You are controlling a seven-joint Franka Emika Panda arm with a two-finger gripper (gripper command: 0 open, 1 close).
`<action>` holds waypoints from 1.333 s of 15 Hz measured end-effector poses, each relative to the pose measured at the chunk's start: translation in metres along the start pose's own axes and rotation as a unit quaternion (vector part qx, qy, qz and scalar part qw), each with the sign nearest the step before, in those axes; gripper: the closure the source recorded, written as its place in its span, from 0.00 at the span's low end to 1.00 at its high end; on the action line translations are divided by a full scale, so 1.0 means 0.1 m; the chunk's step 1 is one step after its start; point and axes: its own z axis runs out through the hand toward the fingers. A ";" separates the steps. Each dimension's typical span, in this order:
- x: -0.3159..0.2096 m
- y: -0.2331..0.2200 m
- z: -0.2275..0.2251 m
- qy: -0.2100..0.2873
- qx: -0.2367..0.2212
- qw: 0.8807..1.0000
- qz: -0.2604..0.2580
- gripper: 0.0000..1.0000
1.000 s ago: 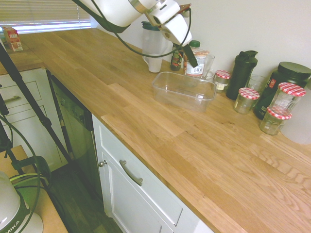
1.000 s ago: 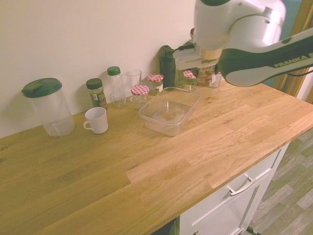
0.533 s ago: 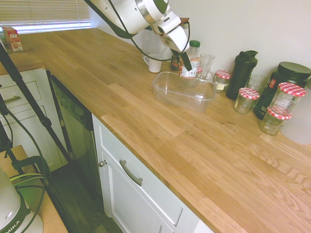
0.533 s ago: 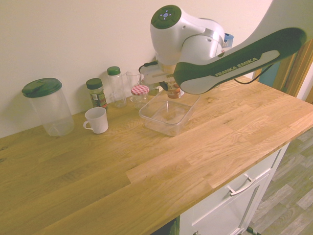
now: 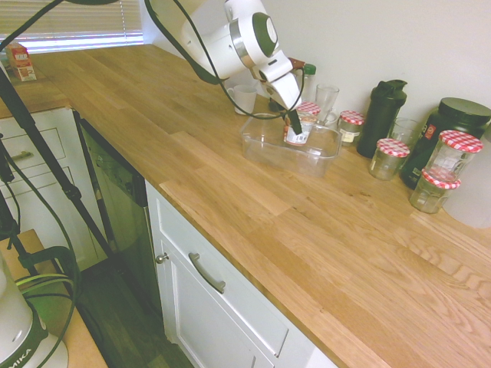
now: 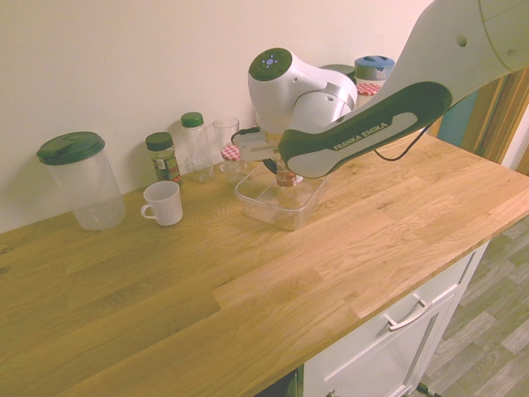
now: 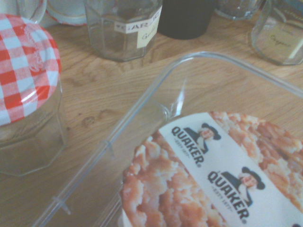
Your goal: Put the cereal into the container
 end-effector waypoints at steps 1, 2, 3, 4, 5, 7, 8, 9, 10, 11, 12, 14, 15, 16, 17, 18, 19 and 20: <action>-0.02 -0.01 0.04 -0.006 0.000 1.000 0.001 1.00; -0.04 -0.03 0.06 -0.012 0.001 1.000 0.002 1.00; -0.05 -0.05 0.07 -0.020 0.001 1.000 0.000 0.00; -0.07 -0.06 0.07 -0.029 0.000 1.000 -0.003 0.00; -0.08 -0.06 0.09 -0.035 -0.002 0.999 -0.005 0.00; -0.06 -0.03 0.16 -0.038 -0.007 0.999 -0.007 0.00; -0.05 -0.03 0.19 -0.039 -0.006 0.999 -0.007 0.00; -0.03 -0.03 0.19 -0.039 -0.007 0.999 -0.006 0.00; -0.03 -0.03 0.19 -0.039 -0.007 0.999 -0.006 0.00; -0.04 -0.03 0.19 -0.039 -0.007 0.999 -0.007 0.00; -0.05 -0.04 0.18 -0.040 -0.007 0.999 -0.007 0.00; -0.11 -0.05 0.16 -0.045 -0.005 0.999 -0.010 0.00; -0.15 -0.05 0.13 -0.053 -0.006 0.999 -0.010 0.00; -0.21 -0.05 0.10 -0.074 -0.009 0.997 -0.012 0.00; -0.29 -0.03 0.06 -0.106 -0.017 0.994 -0.014 0.00; -0.36 -0.01 0.01 -0.140 -0.028 0.990 -0.015 0.00; -0.40 0.02 -0.08 -0.172 -0.036 0.984 -0.014 0.00; -0.39 0.05 -0.18 -0.195 -0.038 0.980 -0.012 0.00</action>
